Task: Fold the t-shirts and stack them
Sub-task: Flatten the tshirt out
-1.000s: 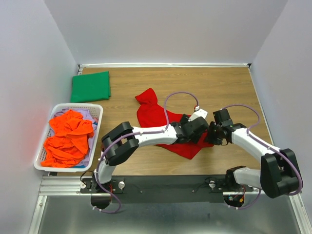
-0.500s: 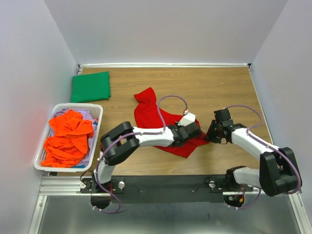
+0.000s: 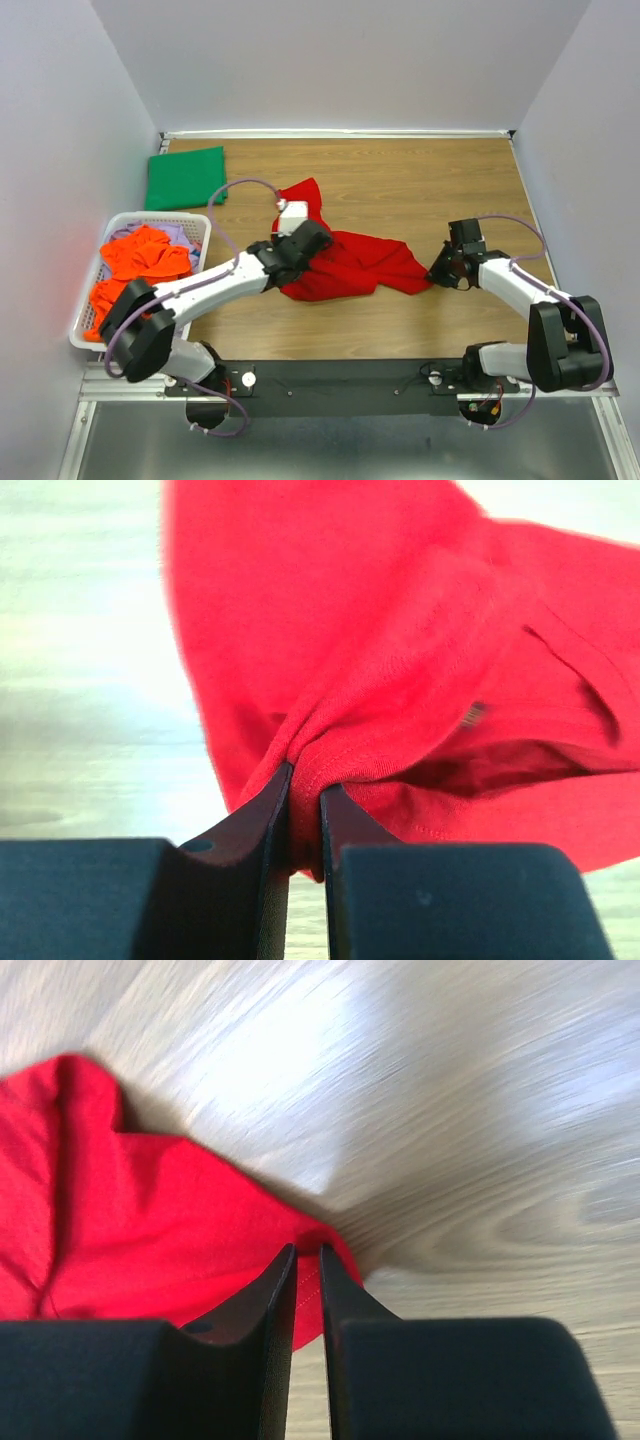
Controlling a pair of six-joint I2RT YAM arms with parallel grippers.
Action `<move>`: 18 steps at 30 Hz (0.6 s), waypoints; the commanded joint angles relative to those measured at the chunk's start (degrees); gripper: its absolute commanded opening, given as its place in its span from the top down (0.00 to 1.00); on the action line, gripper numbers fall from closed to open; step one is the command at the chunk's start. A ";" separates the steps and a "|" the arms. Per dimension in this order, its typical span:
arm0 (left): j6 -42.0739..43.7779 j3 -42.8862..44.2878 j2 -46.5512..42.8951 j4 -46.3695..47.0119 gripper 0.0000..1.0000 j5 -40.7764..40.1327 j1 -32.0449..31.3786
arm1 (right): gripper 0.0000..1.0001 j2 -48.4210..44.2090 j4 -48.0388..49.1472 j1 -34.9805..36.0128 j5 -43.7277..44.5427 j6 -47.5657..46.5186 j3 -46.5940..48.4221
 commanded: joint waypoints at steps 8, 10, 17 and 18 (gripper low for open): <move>-3.55 -9.17 -23.54 -2.58 0.85 -0.92 20.03 | 0.78 2.18 -2.31 -20.32 4.75 1.97 0.51; -2.75 -9.17 -23.90 -2.14 0.85 0.23 21.01 | 0.78 3.32 -1.44 -23.22 4.40 3.91 0.95; -5.72 -9.70 -26.35 -5.74 0.85 -1.87 22.16 | 0.66 -2.03 0.32 -22.80 5.20 -0.37 4.38; -6.51 -9.96 -27.06 -6.18 0.80 -2.14 22.25 | 0.64 -3.34 0.41 -21.05 4.23 -1.43 4.64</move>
